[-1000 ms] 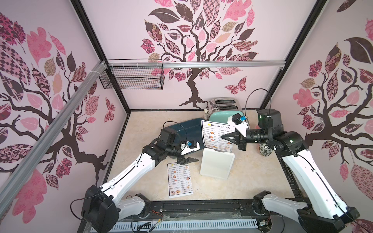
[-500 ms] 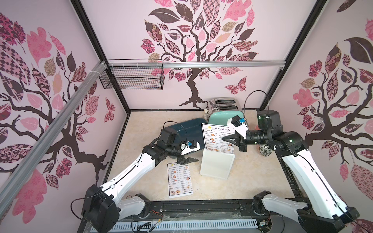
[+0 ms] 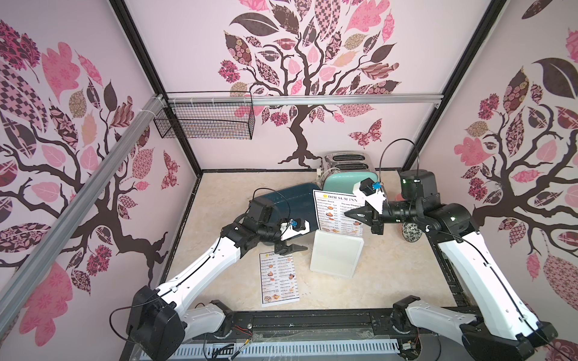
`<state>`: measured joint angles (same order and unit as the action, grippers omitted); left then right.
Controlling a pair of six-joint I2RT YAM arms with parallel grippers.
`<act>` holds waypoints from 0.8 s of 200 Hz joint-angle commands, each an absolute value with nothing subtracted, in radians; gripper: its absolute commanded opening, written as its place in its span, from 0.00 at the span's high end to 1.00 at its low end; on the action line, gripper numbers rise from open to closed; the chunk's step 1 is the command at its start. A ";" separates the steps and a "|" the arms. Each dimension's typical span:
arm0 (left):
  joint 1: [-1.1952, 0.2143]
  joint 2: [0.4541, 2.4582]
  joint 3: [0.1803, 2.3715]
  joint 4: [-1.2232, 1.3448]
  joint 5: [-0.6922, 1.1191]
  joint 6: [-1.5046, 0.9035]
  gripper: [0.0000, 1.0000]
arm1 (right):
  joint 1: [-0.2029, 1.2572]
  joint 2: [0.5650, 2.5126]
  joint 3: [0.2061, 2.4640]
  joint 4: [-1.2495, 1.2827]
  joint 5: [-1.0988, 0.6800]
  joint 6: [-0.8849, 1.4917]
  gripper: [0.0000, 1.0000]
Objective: Replace the menus in the menu holders
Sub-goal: Insert the menu into the menu holder.
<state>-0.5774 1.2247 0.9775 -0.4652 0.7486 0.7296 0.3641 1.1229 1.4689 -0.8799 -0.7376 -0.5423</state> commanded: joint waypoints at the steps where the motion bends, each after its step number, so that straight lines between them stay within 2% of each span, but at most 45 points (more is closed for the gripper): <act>1: -0.574 1.230 0.981 -0.469 0.756 0.736 0.36 | 0.359 1.121 1.506 -0.887 -0.765 -0.540 1.00; 160: -0.574 1.231 0.983 -0.480 0.744 0.744 0.36 | 0.359 1.139 1.447 -0.901 -0.648 -0.606 1.00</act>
